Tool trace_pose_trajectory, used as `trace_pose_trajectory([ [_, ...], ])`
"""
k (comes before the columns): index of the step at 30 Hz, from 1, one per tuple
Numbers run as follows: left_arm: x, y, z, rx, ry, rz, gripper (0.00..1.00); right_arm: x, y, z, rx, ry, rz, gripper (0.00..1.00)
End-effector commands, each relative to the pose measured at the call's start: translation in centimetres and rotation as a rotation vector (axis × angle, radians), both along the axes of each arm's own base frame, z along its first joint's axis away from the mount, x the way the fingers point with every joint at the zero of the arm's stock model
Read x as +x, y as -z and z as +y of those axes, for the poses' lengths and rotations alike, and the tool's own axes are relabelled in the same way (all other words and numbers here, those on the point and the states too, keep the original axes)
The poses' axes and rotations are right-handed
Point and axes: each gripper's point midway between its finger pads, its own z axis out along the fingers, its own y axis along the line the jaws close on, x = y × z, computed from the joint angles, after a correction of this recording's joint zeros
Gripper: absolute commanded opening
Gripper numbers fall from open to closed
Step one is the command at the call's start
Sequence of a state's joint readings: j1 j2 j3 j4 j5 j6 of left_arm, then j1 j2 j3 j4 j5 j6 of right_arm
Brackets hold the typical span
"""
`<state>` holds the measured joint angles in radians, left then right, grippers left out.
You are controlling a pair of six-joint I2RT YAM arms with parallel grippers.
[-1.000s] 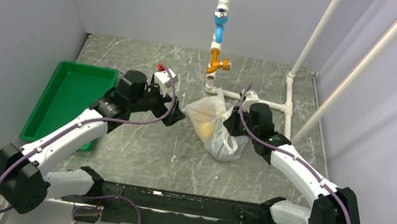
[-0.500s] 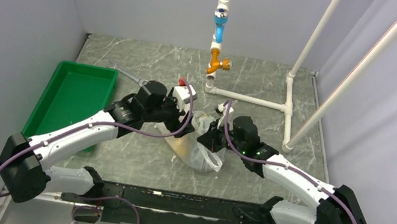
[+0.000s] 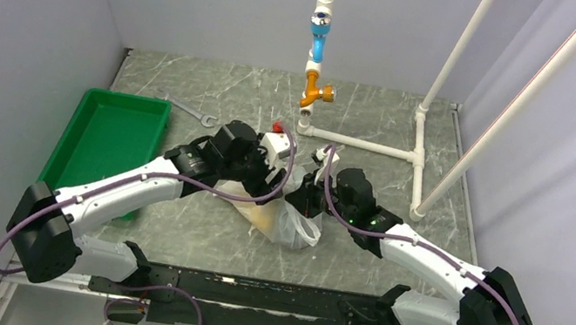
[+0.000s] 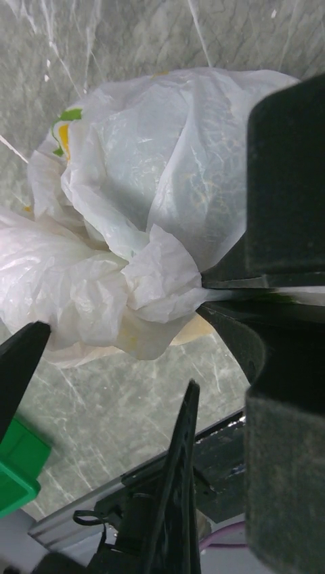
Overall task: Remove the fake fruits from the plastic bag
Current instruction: Untie the plastic bag at the center of the board.
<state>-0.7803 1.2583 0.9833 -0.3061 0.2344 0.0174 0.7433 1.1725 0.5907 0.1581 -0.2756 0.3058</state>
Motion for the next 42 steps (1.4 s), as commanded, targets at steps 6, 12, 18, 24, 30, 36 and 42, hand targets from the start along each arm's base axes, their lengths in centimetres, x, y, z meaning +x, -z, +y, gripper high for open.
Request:
trace_pose_trajectory([
  [6,1.8,-0.8,0.0,0.052,-0.053,-0.042,0.60,0.7,-3.5,0.6,0.065,0.000,-0.104,0.13],
  [12,2.3,-1.1,0.4,0.062,-0.080,-0.063,0.53,0.4,-3.5,1.2,0.064,-0.037,-0.109,0.14],
  [18,2.5,-0.4,0.0,0.075,-0.071,-0.049,0.57,0.4,-4.3,1.4,0.081,-0.036,-0.124,0.23],
  [24,2.4,0.0,-0.5,0.071,-0.053,-0.027,0.13,0.6,-4.7,1.2,0.088,-0.003,-0.111,0.33],
  [30,2.5,-0.7,-0.2,0.063,-0.057,-0.055,0.00,1.6,-6.0,0.0,0.074,0.083,-0.137,0.44],
  [36,2.2,-2.0,0.0,0.031,-0.051,-0.096,0.00,2.2,-7.3,-0.1,0.085,0.113,-0.164,0.56],
  [42,1.8,-3.0,0.0,-0.012,-0.038,-0.122,0.00,3.3,-6.9,0.4,0.054,0.123,-0.162,0.50],
])
